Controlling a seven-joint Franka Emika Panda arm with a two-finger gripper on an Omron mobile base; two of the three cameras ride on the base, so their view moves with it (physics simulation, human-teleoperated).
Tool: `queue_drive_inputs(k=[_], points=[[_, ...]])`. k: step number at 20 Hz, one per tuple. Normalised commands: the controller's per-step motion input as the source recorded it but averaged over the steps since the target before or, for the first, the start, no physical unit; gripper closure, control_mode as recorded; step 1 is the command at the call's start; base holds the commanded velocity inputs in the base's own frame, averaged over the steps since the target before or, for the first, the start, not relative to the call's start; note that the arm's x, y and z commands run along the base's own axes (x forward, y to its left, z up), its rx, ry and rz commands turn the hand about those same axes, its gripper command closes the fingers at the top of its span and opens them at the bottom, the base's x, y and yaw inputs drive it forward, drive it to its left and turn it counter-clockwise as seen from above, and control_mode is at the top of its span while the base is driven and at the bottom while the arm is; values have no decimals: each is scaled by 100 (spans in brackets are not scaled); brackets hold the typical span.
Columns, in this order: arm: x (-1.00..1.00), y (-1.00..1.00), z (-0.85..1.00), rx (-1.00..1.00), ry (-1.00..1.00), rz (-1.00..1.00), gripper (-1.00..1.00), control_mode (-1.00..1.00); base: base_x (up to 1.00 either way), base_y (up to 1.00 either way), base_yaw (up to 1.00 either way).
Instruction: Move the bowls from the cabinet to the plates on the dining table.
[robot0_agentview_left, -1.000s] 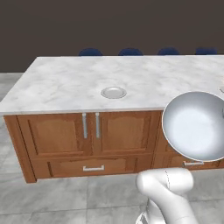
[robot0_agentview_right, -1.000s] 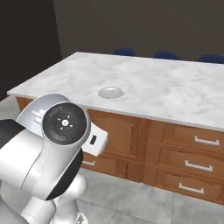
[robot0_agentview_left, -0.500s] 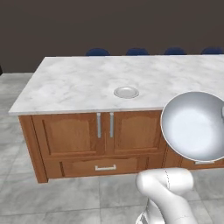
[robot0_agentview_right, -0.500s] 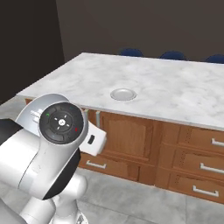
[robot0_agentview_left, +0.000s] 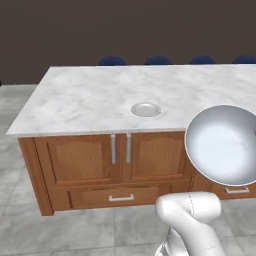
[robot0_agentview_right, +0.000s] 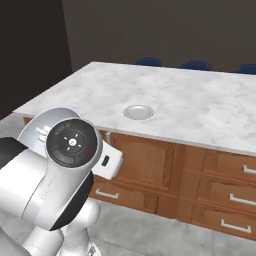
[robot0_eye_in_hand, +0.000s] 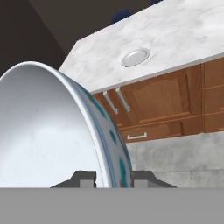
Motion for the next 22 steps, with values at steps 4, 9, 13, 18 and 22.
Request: queue_drive_inputs(k=[4,9,13,18,22], points=[[0,0,0,0,0,0,100,100,73,1,0],[0,0,0,0,0,0,100,100,74,0,0],[0,0,0,0,0,0,100,100,76,3,0],[0,0,0,0,0,0,100,100,65,3,0],[0,0,0,0,0,0,100,100,57,5,0]])
